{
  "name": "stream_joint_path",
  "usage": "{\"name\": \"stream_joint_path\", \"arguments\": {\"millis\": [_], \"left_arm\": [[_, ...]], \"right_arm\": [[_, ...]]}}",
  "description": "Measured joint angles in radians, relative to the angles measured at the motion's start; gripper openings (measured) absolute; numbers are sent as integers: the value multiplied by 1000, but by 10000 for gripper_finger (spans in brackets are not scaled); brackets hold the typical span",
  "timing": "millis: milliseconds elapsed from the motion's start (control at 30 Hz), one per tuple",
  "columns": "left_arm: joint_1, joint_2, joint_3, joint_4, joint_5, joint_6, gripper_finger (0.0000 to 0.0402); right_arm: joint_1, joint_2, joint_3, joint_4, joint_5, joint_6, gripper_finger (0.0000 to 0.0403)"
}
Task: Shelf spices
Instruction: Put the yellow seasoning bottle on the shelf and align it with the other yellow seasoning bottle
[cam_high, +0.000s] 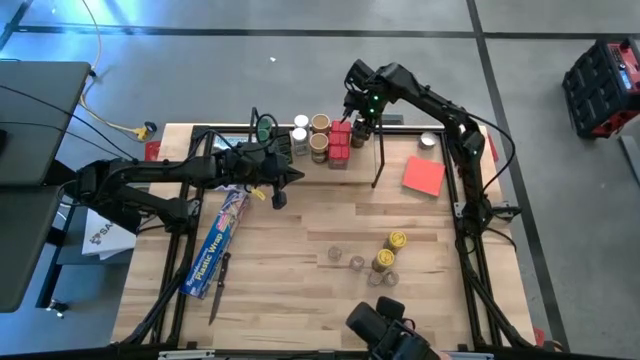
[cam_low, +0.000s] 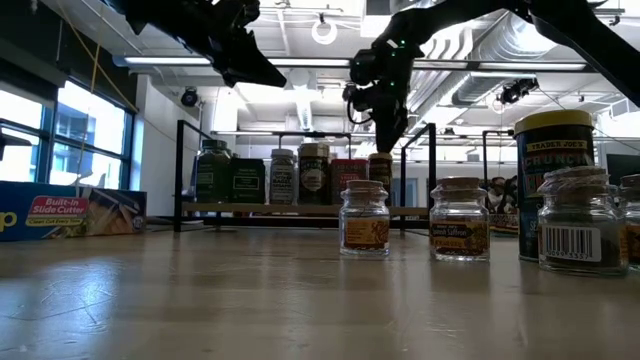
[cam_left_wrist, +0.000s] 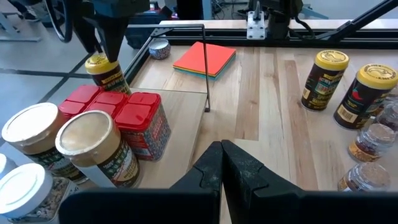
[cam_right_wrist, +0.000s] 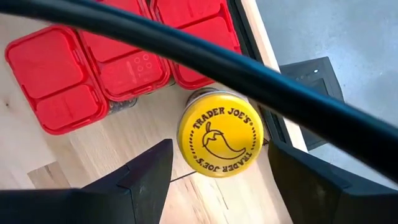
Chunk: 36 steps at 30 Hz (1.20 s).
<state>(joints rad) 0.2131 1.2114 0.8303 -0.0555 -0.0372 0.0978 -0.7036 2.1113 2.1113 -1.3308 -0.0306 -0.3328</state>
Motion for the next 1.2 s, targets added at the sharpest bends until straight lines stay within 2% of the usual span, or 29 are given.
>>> {"name": "stream_joint_path", "arguments": {"millis": [167, 300, 433, 467, 633, 833, 1033, 1200], "left_arm": [[-3, 0, 0, 0, 0, -11, 1], [-5, 0, 0, 1, 0, -9, 1], [-16, 0, 0, -6, 0, -27, 1], [-22, 0, 0, -9, -1, -31, 1], [-78, 0, 0, -27, -11, -39, 1], [-177, 0, 0, -86, -134, -60, 1], [-270, 0, 0, -106, -205, -68, 1], [-319, 0, 0, -105, -244, -62, 1]], "right_arm": [[0, -1, 19, -55, 0, -16, 257], [8, -4, 107, -139, 24, -41, 258], [44, -5, 244, -232, 58, -3, 258], [64, -25, 244, -233, 59, 10, 258], [231, -199, 90, -215, 106, 59, 257], [526, -430, -183, -54, 224, 222, 257], [808, -635, -502, 106, 280, 577, 257], [998, -725, -701, 90, 319, 874, 257]]}}
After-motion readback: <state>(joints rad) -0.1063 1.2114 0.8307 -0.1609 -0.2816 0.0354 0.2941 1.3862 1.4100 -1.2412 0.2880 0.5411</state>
